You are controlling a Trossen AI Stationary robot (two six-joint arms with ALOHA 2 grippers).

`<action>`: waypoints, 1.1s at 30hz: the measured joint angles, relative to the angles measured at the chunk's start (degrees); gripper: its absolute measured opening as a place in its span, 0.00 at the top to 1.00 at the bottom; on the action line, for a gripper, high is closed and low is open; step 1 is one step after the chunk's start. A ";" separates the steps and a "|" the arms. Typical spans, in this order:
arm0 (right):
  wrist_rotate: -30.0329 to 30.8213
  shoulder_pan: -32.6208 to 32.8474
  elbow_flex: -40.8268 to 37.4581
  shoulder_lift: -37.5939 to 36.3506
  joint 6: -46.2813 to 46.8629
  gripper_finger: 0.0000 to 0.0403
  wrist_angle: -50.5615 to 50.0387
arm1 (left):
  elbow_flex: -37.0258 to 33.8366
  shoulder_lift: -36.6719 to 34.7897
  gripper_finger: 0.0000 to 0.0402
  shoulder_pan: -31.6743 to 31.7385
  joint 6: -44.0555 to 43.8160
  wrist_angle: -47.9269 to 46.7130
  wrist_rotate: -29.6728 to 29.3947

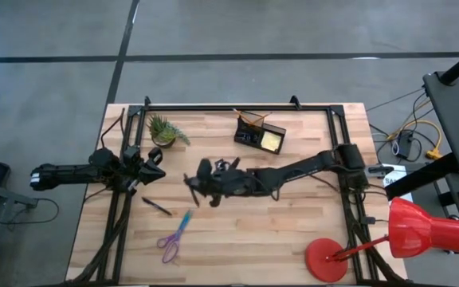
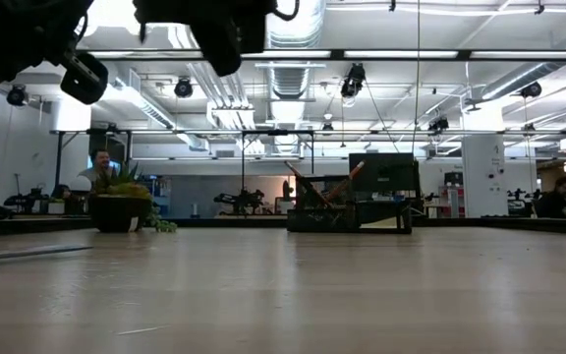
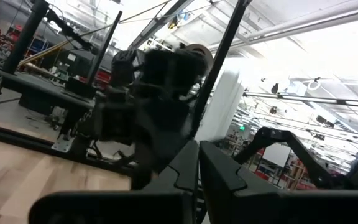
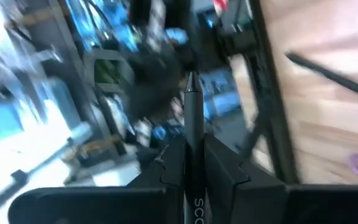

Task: Pick and place office supplies into organizer
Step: Put the bottom black pen into the black desk organizer

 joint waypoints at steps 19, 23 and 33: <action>-4.82 -8.51 -21.81 -18.19 -8.14 0.93 8.62 | 0.00 0.07 1.00 0.00 -0.02 -0.09 0.01; -5.87 -9.11 -25.16 -18.62 -5.26 0.93 13.86 | 0.00 0.08 1.00 0.01 -0.01 -0.08 0.01; -6.71 -14.28 -34.72 -24.42 16.80 0.93 12.50 | 0.00 0.07 1.00 0.01 -0.01 -0.04 0.00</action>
